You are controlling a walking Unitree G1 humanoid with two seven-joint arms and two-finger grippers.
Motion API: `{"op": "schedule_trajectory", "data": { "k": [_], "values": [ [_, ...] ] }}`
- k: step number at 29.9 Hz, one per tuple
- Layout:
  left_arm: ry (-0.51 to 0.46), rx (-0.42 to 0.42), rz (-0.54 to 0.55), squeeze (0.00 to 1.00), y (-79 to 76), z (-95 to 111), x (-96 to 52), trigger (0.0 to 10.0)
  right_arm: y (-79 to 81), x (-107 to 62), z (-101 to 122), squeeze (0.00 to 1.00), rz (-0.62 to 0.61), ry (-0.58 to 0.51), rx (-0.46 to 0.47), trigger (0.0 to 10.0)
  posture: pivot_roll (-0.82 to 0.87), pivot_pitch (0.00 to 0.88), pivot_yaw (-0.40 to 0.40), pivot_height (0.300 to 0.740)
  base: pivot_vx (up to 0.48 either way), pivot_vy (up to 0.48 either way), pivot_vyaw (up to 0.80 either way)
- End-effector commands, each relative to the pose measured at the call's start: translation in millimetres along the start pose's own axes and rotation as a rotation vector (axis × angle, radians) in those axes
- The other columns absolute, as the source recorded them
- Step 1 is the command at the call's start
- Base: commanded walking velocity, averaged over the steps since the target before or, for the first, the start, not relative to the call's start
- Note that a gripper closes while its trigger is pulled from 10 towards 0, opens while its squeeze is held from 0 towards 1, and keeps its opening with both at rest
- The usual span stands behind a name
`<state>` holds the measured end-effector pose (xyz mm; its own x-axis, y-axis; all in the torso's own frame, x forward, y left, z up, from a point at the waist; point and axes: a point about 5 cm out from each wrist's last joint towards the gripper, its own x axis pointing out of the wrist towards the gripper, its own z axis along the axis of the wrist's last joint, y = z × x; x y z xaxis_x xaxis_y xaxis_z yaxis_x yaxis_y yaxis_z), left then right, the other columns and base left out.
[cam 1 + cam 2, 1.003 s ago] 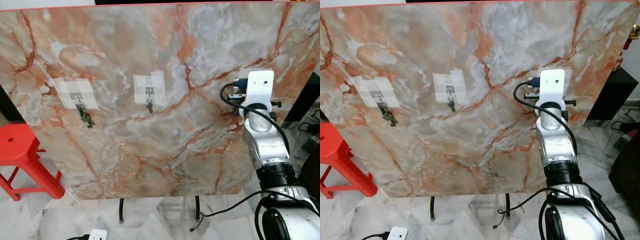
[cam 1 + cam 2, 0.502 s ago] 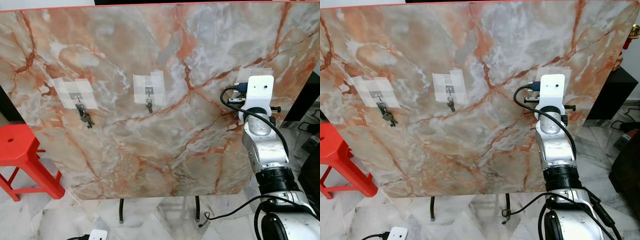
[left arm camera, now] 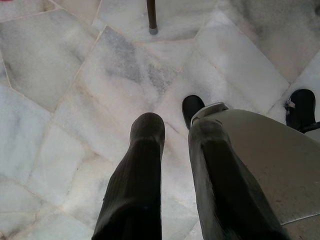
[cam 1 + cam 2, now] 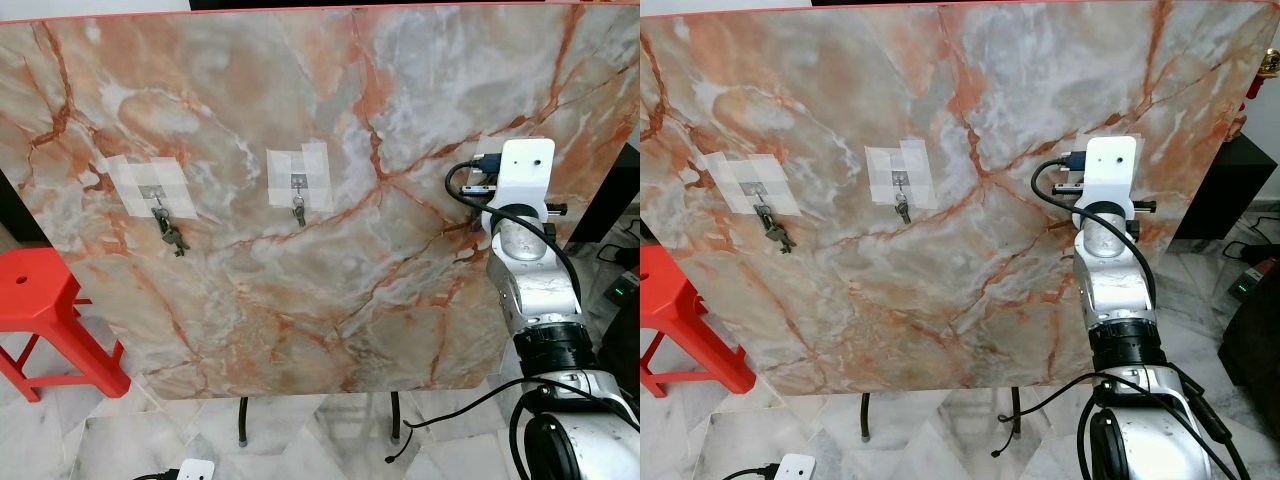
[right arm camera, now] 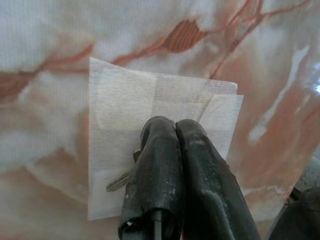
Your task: Hang keys on a hook
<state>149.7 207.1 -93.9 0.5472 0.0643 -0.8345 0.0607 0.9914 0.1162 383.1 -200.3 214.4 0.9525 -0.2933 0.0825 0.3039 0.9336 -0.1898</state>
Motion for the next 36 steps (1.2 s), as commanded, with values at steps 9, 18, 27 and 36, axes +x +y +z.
{"op": "schedule_trajectory", "data": {
  "k": [9, 18, 27, 36],
  "values": [
    [0.028, 0.02, 0.009, 0.0, 3.1, -7, -1.6, 10.0, -6.1, 6.4, 5, 0.0, -0.022, 0.005, 0.007, 10.0, -0.05, 0.0, 0.022, 0.74, 0.0, 0.0, 0.0],
    [0.026, 0.024, 0.012, 0.0, 3.5, -7, -1.6, 10.0, 5.4, 7.7, 3, 0.0, 0.038, 0.02, 0.034, 10.0, -0.05, 0.0, 0.024, 0.74, 0.0, 0.0, 0.0],
    [0.026, 0.023, 0.015, 0.0, 3.9, -7, -1.7, 10.0, 14.7, 7.5, 6, 0.0, 0.099, 0.013, 0.028, 10.0, -0.05, 0.0, 0.023, 0.74, 0.0, 0.0, 0.0],
    [0.025, 0.024, 0.016, 0.0, 3.8, -7, -1.7, 10.0, 18.6, 5.3, 0, 0.0, 0.144, 0.032, -0.014, 10.0, -0.05, 0.0, 0.023, 0.74, 0.0, 0.0, 0.0]
  ]
}}
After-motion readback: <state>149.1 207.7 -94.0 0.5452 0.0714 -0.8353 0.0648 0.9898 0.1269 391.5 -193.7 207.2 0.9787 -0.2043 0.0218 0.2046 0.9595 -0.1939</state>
